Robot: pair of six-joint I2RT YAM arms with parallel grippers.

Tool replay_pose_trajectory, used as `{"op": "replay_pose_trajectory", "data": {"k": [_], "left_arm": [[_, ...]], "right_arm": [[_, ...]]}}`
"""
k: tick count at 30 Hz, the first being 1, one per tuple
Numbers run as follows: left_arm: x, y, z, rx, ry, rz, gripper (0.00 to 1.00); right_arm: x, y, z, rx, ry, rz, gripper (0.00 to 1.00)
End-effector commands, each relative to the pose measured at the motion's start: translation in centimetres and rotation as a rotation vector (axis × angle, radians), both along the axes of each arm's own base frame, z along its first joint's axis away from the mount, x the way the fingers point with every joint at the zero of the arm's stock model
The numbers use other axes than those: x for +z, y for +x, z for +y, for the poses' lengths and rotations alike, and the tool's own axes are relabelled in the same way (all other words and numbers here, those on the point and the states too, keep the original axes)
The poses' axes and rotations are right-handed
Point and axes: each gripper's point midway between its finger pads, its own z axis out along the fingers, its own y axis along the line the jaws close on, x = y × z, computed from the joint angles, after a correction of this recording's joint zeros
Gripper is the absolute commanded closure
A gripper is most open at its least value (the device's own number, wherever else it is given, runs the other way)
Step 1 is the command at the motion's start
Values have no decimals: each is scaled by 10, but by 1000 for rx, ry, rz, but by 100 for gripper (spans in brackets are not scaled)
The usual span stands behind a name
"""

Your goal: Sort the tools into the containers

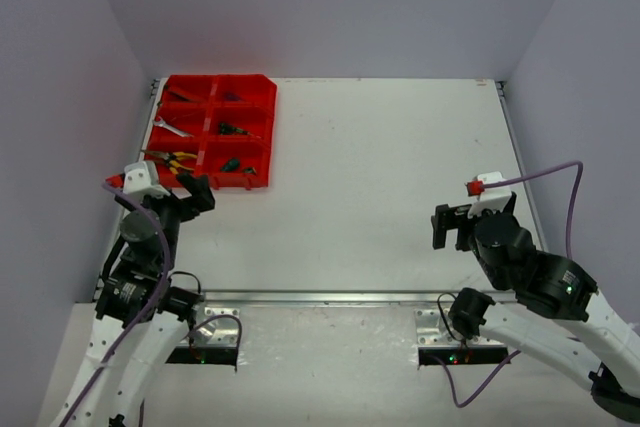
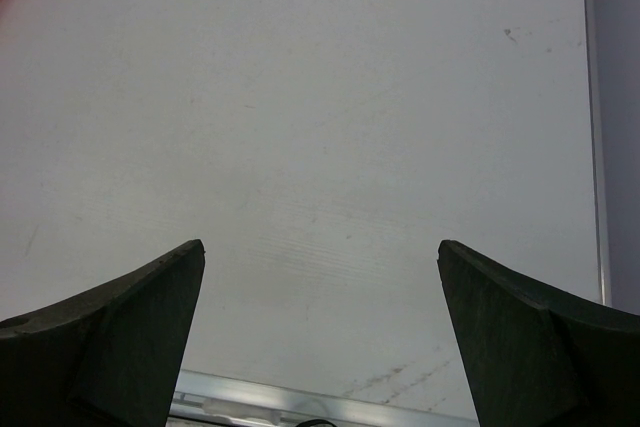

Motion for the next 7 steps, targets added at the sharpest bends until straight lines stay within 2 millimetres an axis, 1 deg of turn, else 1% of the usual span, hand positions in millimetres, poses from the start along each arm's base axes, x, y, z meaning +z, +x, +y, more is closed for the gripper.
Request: {"op": "replay_pose_trajectory", "data": {"k": [1,7], "left_arm": [[15,2,-6,-33,3,-64,0],[15,1,-8,-45,4,-66,0]], "right_arm": [[12,2,1,-18,55,-31,1],[12,2,1,-19,59,-31,1]]}}
